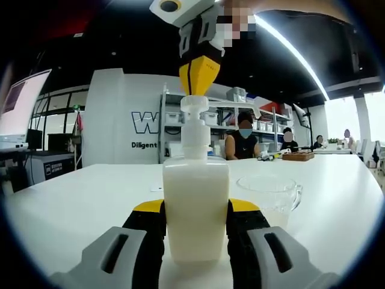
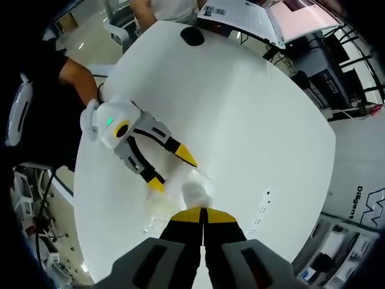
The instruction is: Hold the bottle steady, press the pump all the way down and release, and repeat the specified number of times to dispense into the cup
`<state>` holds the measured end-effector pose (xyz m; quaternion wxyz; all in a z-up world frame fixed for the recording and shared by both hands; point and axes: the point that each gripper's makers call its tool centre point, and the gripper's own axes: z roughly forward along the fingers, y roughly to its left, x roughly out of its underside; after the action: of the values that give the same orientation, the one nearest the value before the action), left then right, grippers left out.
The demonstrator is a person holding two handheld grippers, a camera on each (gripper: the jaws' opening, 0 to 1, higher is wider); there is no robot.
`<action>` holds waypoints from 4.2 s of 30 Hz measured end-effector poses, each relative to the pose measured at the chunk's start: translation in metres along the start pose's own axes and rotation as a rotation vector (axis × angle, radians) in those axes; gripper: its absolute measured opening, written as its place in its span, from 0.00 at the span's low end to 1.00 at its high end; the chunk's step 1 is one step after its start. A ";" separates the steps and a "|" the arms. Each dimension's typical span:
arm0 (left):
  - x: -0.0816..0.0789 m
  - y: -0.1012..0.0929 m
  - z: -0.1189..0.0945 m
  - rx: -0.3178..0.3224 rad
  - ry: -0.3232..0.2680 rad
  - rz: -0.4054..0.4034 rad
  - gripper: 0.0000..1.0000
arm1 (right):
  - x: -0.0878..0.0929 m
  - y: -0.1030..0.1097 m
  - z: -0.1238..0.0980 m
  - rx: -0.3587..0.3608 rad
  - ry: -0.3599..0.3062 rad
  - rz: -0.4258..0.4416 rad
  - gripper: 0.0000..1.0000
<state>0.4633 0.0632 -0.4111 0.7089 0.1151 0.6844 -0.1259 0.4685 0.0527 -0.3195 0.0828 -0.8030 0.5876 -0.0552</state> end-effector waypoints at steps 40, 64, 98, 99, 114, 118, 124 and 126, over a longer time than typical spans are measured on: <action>0.003 0.002 0.004 -0.001 0.015 0.018 0.38 | 0.002 -0.001 -0.006 0.012 -0.054 -0.027 0.00; 0.004 0.001 0.002 0.015 0.031 0.032 0.38 | 0.003 -0.004 -0.012 0.063 -0.133 0.009 0.00; -0.017 0.000 -0.015 0.247 0.069 0.033 0.53 | 0.003 0.000 -0.027 0.100 -0.467 0.189 0.10; -0.018 0.002 -0.017 0.255 0.067 0.028 0.54 | 0.003 0.000 -0.028 0.101 -0.487 0.203 0.11; -0.039 0.012 -0.031 0.400 0.030 -0.080 0.71 | 0.017 0.006 -0.041 0.130 -0.727 0.332 0.26; -0.039 0.015 -0.034 0.432 0.045 -0.073 0.76 | 0.025 0.008 -0.039 0.149 -0.743 0.363 0.31; -0.048 0.024 -0.039 0.470 0.033 -0.090 0.83 | 0.030 0.020 -0.044 0.167 -0.827 0.391 0.34; -0.052 0.025 -0.040 0.479 0.028 -0.099 0.87 | 0.034 0.023 -0.043 0.177 -0.839 0.404 0.35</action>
<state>0.4328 0.1014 -0.3609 0.6447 0.2482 0.6495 -0.3176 0.4488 0.0105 -0.2820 0.3903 -0.6155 0.6407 0.2415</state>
